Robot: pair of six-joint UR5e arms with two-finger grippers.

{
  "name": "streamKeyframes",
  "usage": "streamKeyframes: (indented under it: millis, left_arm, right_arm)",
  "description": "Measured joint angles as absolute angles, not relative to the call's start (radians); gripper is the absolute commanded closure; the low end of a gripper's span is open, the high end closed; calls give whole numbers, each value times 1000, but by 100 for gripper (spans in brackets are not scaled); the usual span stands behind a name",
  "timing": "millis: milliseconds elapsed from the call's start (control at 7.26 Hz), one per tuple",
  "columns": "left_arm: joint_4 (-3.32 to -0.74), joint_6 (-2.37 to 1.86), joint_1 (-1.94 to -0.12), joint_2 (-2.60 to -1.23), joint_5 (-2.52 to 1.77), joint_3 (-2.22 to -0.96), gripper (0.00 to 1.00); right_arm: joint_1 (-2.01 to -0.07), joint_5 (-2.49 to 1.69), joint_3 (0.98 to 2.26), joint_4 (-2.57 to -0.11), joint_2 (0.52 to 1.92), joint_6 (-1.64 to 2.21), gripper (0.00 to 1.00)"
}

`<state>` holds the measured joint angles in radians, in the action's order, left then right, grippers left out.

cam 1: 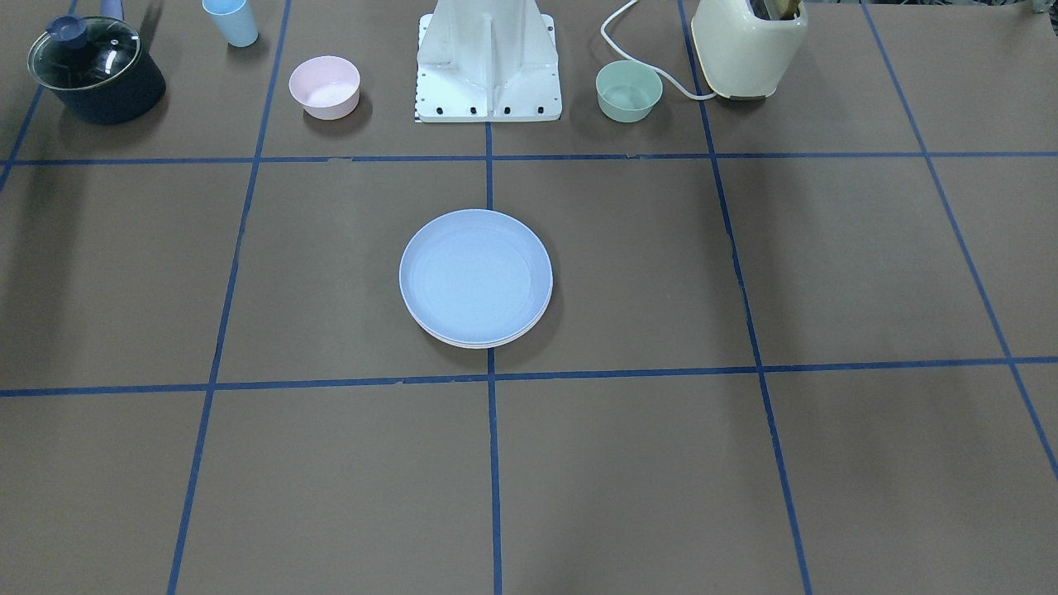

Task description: Stack three plates with pink and blue

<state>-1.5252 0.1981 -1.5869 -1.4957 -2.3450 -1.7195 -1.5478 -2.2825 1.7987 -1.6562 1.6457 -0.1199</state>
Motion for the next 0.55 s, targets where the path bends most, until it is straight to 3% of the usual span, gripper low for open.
streamKeyframes:
  millis: [551]
  left_arm:
    - [-1525, 196, -1588, -1500, -2341, -1728, 0]
  right_arm:
    - [-1548, -2283, 1795, -1657, 1649, -120, 0]
